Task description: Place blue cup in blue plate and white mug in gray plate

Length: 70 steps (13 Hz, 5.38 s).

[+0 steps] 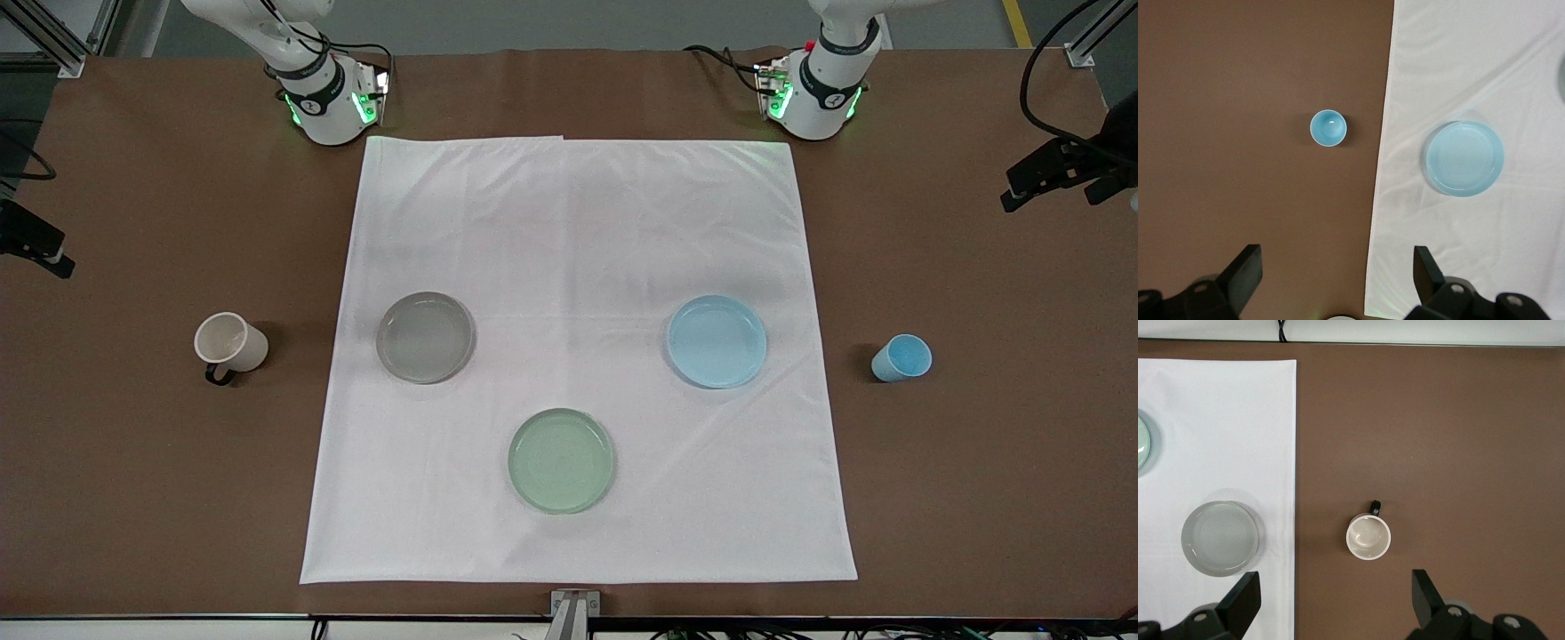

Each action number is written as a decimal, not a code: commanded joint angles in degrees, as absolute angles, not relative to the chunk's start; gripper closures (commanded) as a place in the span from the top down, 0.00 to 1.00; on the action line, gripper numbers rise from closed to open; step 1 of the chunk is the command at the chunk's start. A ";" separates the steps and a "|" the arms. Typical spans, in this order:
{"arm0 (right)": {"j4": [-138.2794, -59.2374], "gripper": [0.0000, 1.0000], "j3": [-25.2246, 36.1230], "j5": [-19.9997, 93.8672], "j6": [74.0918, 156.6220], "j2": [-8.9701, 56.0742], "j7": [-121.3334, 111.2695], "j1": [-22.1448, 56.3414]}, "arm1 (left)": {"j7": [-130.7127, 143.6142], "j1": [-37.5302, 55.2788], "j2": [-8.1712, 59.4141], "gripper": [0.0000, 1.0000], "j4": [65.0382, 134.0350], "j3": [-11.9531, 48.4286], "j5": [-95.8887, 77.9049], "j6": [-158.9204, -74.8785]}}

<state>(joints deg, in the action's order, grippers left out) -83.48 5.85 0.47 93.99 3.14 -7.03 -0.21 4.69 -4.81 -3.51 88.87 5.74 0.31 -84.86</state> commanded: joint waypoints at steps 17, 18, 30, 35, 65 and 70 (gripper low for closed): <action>-86.55 1.00 5.98 -0.26 99.99 17.48 -6.24 -3.33 | 3.25 -12.13 15.10 0.99 105.03 5.01 5.54 -112.75; -89.01 1.00 5.98 -0.26 103.24 18.01 -6.24 -3.95 | 3.25 -12.22 16.68 0.96 104.94 5.01 5.54 -113.46; -104.85 0.96 5.98 3.96 134.12 31.64 -6.15 -6.68 | 3.34 -12.39 28.21 0.31 105.47 5.10 4.92 -120.93; -106.35 0.61 5.98 3.96 133.59 31.64 -6.15 -6.86 | 4.39 -12.13 24.89 0.00 105.47 7.55 4.66 -119.89; -100.99 0.04 5.62 2.99 123.73 27.76 11.85 26.09 | 24.90 -12.99 14.87 1.00 91.85 24.35 8.26 -107.41; -100.90 0.04 5.62 3.86 129.46 32.69 12.30 25.93 | 16.44 -19.24 8.36 1.00 91.49 24.35 7.65 -101.52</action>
<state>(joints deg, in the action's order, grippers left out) -101.06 5.64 3.38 128.97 32.34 11.43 26.41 17.65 -17.95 11.08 91.31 24.09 7.36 -103.74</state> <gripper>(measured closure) 0.802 0.000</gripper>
